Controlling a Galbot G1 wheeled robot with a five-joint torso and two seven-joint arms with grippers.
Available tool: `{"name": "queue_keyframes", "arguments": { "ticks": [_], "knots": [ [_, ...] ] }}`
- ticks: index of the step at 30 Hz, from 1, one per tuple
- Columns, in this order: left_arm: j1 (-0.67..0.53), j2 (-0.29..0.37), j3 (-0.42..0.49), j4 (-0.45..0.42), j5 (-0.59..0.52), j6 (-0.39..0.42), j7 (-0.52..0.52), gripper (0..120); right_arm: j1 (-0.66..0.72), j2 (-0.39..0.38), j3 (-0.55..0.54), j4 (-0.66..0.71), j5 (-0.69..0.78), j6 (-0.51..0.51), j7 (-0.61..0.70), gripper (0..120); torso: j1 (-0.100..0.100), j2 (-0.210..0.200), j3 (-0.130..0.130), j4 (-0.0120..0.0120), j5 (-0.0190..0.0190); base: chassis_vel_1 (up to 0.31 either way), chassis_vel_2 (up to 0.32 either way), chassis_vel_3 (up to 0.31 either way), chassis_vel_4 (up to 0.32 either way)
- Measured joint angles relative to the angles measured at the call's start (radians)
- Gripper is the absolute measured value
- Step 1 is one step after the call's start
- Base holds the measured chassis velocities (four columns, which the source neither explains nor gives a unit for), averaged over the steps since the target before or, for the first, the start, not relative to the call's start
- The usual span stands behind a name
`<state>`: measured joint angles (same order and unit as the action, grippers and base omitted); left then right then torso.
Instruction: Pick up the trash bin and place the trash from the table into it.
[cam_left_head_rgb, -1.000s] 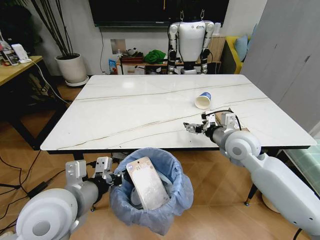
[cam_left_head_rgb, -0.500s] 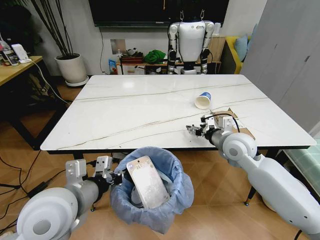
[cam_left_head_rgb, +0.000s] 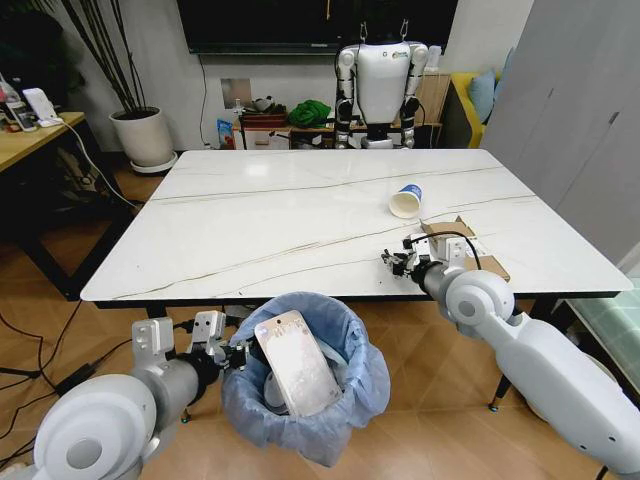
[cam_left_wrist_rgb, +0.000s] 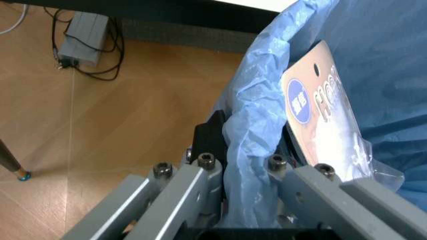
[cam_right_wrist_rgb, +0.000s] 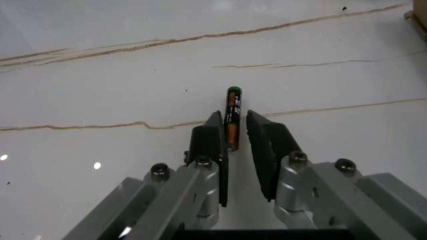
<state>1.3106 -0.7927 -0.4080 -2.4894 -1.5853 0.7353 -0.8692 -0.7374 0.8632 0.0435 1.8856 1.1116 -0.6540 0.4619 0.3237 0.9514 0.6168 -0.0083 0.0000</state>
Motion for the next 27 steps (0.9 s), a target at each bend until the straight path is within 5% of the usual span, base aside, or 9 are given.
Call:
{"name": "queue_keyframes", "arguments": {
  "ticks": [8,19,27],
  "knots": [
    [-0.008,0.002,0.000,0.002,0.000,0.000,0.004,3,0.001,-0.002,-0.003,0.001,-0.020,0.000,0.000,0,0.000,0.000,0.000,0.0000,0.0000,0.000,0.000,0.000,0.000],
    [-0.010,0.003,0.000,0.002,0.000,0.000,0.005,3,0.002,-0.013,0.022,0.053,-0.012,0.000,-0.003,0,0.000,0.000,0.000,0.0000,0.0001,0.000,0.000,0.000,0.000],
    [-0.013,0.002,-0.001,0.004,0.000,0.000,0.002,3,-0.030,-0.065,0.091,0.272,0.148,-0.001,-0.016,0,0.000,0.000,0.000,0.0000,0.0000,0.000,0.000,0.000,0.000]
  ]
}}
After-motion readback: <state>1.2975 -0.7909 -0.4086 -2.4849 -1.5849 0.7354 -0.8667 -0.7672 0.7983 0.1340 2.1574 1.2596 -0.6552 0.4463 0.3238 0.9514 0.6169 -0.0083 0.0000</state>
